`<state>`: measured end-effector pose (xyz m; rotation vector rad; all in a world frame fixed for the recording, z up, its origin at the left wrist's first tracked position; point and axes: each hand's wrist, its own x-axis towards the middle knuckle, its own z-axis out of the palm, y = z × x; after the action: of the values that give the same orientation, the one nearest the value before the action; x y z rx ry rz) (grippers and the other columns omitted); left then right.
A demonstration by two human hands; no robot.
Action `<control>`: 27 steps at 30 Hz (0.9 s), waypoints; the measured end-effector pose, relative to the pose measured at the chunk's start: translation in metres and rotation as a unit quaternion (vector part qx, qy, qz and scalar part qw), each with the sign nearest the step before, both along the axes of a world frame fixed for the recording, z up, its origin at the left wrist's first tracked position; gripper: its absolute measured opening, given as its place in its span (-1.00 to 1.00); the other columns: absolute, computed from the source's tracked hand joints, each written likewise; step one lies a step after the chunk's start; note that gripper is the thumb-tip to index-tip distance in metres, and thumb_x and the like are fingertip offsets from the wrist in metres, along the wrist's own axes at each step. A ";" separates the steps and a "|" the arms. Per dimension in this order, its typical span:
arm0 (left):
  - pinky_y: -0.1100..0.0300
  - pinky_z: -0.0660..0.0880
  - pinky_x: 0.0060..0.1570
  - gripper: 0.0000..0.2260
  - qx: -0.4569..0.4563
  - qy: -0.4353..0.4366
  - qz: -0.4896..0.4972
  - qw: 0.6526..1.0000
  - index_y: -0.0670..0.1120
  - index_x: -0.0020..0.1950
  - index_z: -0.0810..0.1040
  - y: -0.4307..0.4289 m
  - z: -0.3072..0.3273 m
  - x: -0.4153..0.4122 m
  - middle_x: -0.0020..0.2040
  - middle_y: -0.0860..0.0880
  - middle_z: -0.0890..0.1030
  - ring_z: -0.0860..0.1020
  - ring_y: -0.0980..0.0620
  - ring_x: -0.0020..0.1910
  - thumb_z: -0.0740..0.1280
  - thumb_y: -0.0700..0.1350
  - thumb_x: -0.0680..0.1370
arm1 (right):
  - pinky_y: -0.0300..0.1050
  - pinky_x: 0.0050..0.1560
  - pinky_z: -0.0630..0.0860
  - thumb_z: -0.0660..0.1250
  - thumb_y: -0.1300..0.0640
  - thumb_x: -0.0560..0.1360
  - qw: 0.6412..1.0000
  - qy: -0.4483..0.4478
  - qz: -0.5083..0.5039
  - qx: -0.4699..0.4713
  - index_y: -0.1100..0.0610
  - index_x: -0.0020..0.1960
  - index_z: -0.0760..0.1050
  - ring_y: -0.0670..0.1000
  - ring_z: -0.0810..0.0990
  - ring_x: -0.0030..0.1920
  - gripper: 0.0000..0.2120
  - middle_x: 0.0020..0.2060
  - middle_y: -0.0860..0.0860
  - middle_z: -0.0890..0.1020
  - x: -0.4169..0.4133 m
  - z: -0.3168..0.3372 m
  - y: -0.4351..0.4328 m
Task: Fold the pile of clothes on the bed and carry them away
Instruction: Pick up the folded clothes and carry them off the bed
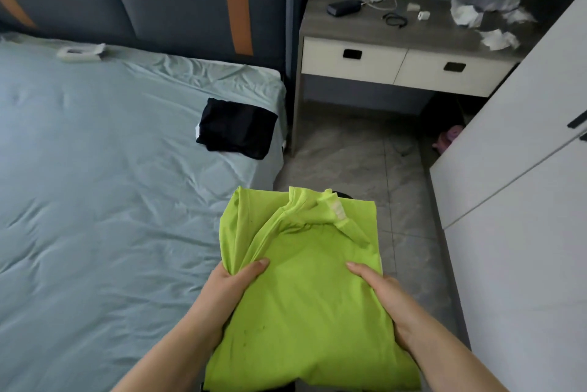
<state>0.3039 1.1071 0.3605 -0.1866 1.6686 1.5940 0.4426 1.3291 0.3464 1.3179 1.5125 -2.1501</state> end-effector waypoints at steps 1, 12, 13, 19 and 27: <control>0.14 0.60 -0.20 -0.67 -0.002 0.002 -0.002 1.000 -0.02 0.15 0.57 0.007 0.001 -0.017 -0.07 -0.01 0.72 0.70 -0.02 -0.11 0.50 -0.01 0.43 | -0.03 0.00 0.57 0.51 -0.20 0.16 1.000 0.000 -0.002 0.003 0.08 0.09 0.63 0.08 0.72 -0.08 -0.41 -0.08 0.09 0.73 -0.017 0.000 0.006; 0.05 0.60 -0.08 -0.61 -0.005 -0.010 0.050 0.999 -0.01 0.19 0.56 0.101 -0.016 -0.165 -0.05 -0.01 0.72 0.70 -0.04 -0.09 0.50 0.04 0.41 | 0.03 0.11 0.56 0.50 -0.24 0.12 0.998 -0.011 0.061 0.022 0.06 0.13 0.62 0.07 0.71 -0.05 -0.34 -0.07 0.06 0.73 -0.191 -0.009 0.113; 0.06 0.60 -0.09 -0.61 -0.002 -0.013 0.065 0.998 -0.01 0.19 0.56 0.112 -0.019 -0.177 -0.04 -0.01 0.72 0.70 -0.04 -0.09 0.50 0.03 0.41 | 0.03 0.10 0.57 0.51 -0.24 0.11 0.997 -0.011 0.072 0.025 0.08 0.15 0.61 0.09 0.71 -0.05 -0.31 -0.07 0.07 0.73 -0.209 -0.010 0.126; -0.06 0.59 0.04 -0.55 -0.001 -0.029 0.180 0.983 0.02 0.22 0.55 0.169 -0.029 -0.238 0.00 -0.03 0.71 0.69 -0.08 -0.04 0.52 0.07 0.37 | -0.10 -0.20 0.63 0.54 -0.15 0.26 0.987 -0.027 0.152 0.048 0.16 0.20 0.51 0.11 0.71 -0.11 -0.37 -0.07 0.11 0.71 -0.327 -0.015 0.203; -0.04 0.60 0.02 -0.54 -0.023 -0.047 0.333 0.941 0.05 0.22 0.54 0.191 -0.045 -0.288 0.00 -0.01 0.71 0.69 -0.05 -0.04 0.51 0.10 0.37 | -0.06 -0.19 0.63 0.51 -0.04 0.36 0.950 -0.043 0.308 0.019 0.20 0.11 0.53 0.12 0.72 -0.16 -0.56 -0.16 0.13 0.73 -0.467 -0.026 0.229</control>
<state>0.0162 1.2978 0.3153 -0.9191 1.6597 1.9844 -0.0241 1.5585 0.3205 0.7831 1.6531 -1.6493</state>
